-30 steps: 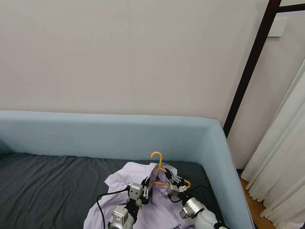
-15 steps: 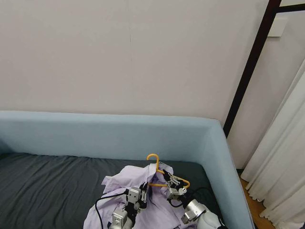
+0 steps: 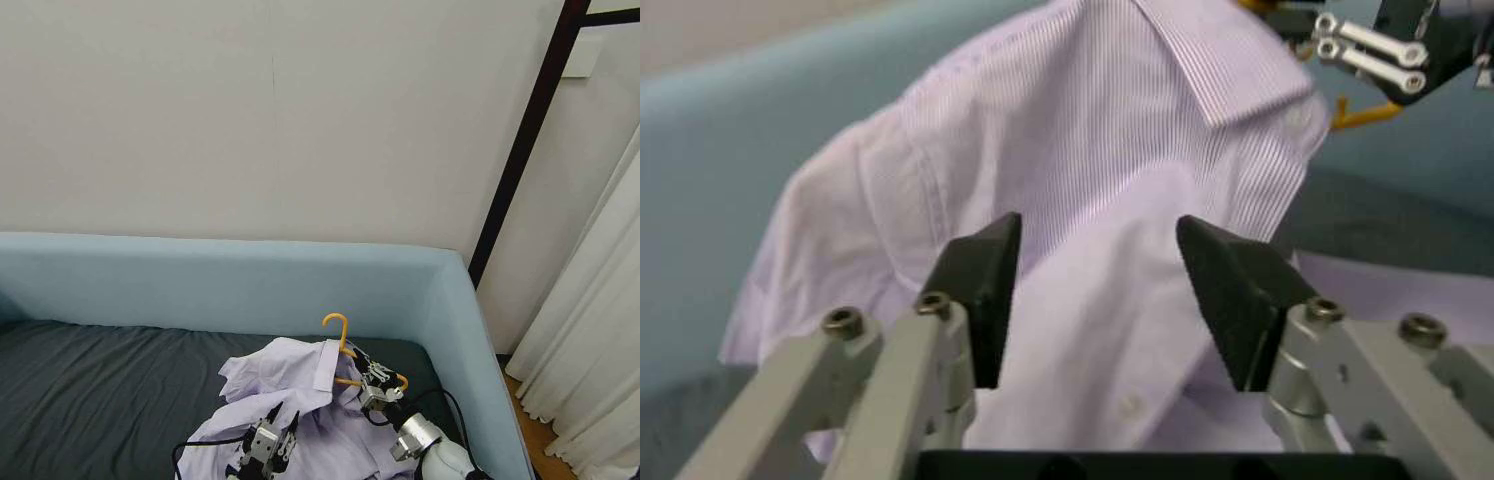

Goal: Pick up the clothes from the sofa and hang them on the clothes hanger.

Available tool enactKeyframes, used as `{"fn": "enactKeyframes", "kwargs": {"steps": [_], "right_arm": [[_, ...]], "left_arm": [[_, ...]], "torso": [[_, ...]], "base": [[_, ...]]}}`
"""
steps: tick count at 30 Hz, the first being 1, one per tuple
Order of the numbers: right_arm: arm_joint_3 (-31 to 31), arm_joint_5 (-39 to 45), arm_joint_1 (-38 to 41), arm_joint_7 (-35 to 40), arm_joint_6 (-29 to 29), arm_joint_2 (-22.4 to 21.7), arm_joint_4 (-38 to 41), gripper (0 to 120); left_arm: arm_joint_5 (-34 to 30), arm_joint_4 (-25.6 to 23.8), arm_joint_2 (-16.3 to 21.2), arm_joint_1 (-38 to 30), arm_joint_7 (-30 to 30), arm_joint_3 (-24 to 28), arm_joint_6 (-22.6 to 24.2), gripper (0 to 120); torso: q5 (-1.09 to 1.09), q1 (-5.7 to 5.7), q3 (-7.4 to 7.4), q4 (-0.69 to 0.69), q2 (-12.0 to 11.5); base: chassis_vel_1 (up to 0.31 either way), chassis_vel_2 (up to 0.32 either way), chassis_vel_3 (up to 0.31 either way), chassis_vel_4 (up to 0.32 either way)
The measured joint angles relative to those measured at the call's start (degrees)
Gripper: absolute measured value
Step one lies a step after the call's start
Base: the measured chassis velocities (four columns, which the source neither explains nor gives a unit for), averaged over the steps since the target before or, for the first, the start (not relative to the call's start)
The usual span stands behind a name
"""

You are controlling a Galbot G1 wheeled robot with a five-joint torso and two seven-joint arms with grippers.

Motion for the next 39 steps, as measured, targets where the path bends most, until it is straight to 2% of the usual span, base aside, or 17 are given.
{"fn": "enactKeyframes", "kwargs": {"steps": [1,2,3,4,8,9,11,13,14,16,19,22,26,29,34,35,39], "right_arm": [[0.4,0.0,0.0,0.0,0.0,-0.3,0.6,4],[2.1,-0.8,0.5,-0.2,0.5,-2.5,3.3,4],[2.6,-1.4,0.8,-0.3,0.9,-3.5,4.0,4],[2.6,-1.4,0.8,-0.3,0.9,-3.5,4.0,4],[3.9,-3.7,1.4,-0.4,2.3,-5.5,4.8,4],[3.9,-3.7,1.4,-0.4,2.3,-5.5,4.8,4],[2.7,-4.1,3.6,-0.4,2.8,-5.6,4.3,4],[-0.2,-4.1,7.1,-0.4,3.2,-4.8,3.0,4],[-0.2,-4.1,7.1,-0.4,3.2,-4.8,3.0,4],[-2.7,-4.2,10.1,-0.3,3.5,-3.8,1.9,4],[-4.0,-4.2,12.0,-0.1,3.7,-3.3,1.6,4],[-3.7,-4.4,11.8,-0.1,4.1,-3.6,1.9,4],[-2.3,-5.5,10.7,-0.1,5.2,-4.5,2.3,4],[-1.5,-6.9,10.3,-0.1,6.1,-4.8,2.5,4],[-0.4,-9.7,10.1,0.0,7.5,-4.9,2.7,4],[-0.4,-9.7,10.1,0.0,7.5,-4.9,2.7,4],[0.4,-10.9,9.3,0.1,8.2,-5.3,2.9,4]], "left_arm": [[0.6,-0.4,0.6,0.2,0.5,-0.9,-1.5,58],[-1.3,-3.1,3.5,-1.9,2.7,-4.4,-4.7,71],[-3.7,-4.1,5.1,-5.2,3.6,-4.8,-5.6,78],[-3.7,-4.1,5.1,-5.2,3.6,-4.8,-5.6,78],[-12.8,-4.8,12.3,-16.6,10.9,-4.7,-8.9,97],[-12.8,-4.8,12.3,-16.6,10.9,-4.7,-8.9,97],[-15.9,-3.6,16.3,-20.1,16.9,-4.3,-11.4,99],[-18.7,-2.0,19.5,-22.0,23.6,-4.2,-14.0,99],[-18.7,-2.0,19.5,-22.0,23.6,-4.2,-14.0,99],[-21.3,-0.3,20.8,-23.8,28.8,-3.6,-15.6,98],[-24.3,3.2,20.8,-27.5,34.2,-1.2,-15.9,97],[-24.4,5.5,20.3,-29.4,36.1,-0.1,-16.3,97],[-25.4,8.4,19.5,-31.3,37.7,0.9,-16.3,96],[-26.7,10.8,18.8,-34.2,41.5,3.1,-16.4,94],[-29.4,16.4,16.0,-44.4,50.1,11.0,-16.6,92],[-29.4,16.4,16.0,-44.4,50.1,11.0,-16.6,92],[-29.8,21.6,12.6,-53.1,56.7,16.7,-14.7,84]], "torso": [[-0.01,0.00,0.00,0.00,0.0],[-0.01,0.00,0.00,0.01,0.0],[-0.02,0.00,0.00,0.00,0.0],[-0.02,0.00,0.00,0.00,0.0],[-0.01,0.01,0.00,-0.05,0.0],[-0.01,0.01,0.00,-0.05,0.0],[0.00,0.01,0.00,-0.06,0.0],[0.00,0.01,0.01,0.03,0.0],[0.00,0.01,0.01,0.03,0.0],[0.00,0.01,0.01,0.07,0.0],[-0.03,0.01,0.01,0.01,0.0],[-0.02,0.01,0.01,-0.03,0.0],[-0.03,0.01,0.01,-0.04,0.0],[-0.01,0.01,0.01,-0.02,0.0],[-0.01,0.01,0.01,0.01,0.0],[-0.01,0.01,0.01,0.01,0.0],[-0.01,0.01,0.01,-0.02,0.0]], "base": [[0.000,0.000,0.000,0.000],[0.000,0.000,0.000,0.000],[0.000,0.000,0.000,0.000],[0.000,0.000,0.000,0.000],[0.000,0.000,0.000,0.000],[0.000,0.000,0.000,0.000],[0.000,0.000,0.000,0.000],[0.000,0.000,0.000,0.000],[0.000,0.000,0.000,0.000],[0.000,0.000,0.000,0.000],[0.000,0.000,0.000,0.000],[0.000,0.000,0.000,0.000],[0.000,0.000,0.000,0.000],[0.000,0.000,0.000,0.000],[0.000,0.000,0.000,0.000],[0.000,0.000,0.000,0.000],[0.000,0.000,0.000,0.000]]}}
